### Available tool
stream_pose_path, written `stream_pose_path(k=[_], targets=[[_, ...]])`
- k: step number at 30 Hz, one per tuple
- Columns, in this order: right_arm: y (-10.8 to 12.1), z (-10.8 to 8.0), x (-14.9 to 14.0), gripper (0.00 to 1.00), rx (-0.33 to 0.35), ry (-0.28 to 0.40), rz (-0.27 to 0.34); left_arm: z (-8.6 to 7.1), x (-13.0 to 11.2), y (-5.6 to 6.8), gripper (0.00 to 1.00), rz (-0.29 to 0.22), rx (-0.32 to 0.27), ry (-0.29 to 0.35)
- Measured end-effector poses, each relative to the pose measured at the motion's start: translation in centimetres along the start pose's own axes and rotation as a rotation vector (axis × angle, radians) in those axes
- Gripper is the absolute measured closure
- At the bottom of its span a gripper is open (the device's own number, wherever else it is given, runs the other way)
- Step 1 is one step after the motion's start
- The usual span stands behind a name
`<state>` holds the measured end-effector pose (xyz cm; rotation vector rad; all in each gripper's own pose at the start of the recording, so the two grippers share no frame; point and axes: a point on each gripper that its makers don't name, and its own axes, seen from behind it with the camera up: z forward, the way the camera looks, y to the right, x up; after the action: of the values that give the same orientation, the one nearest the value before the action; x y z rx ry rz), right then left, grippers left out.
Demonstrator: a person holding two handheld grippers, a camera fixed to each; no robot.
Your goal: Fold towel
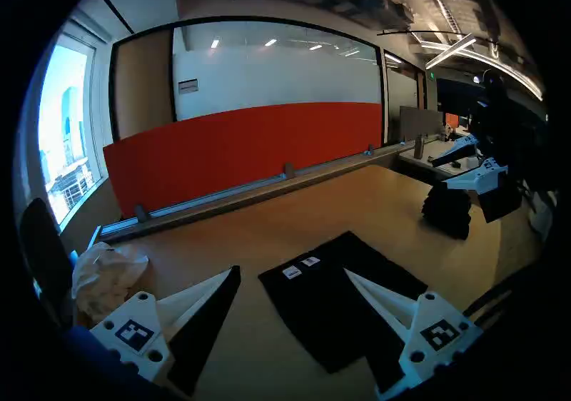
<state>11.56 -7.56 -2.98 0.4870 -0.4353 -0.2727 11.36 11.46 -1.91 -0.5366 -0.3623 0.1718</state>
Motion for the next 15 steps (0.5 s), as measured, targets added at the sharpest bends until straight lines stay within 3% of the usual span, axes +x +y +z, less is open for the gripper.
stream_pose_path(k=[15], targets=[[-1.5, 1.8, -3.7, 0.0, 0.029, -0.048, 0.01, 1.5, -4.7, 2.3, 0.03, 0.01, -0.031, -0.067]])
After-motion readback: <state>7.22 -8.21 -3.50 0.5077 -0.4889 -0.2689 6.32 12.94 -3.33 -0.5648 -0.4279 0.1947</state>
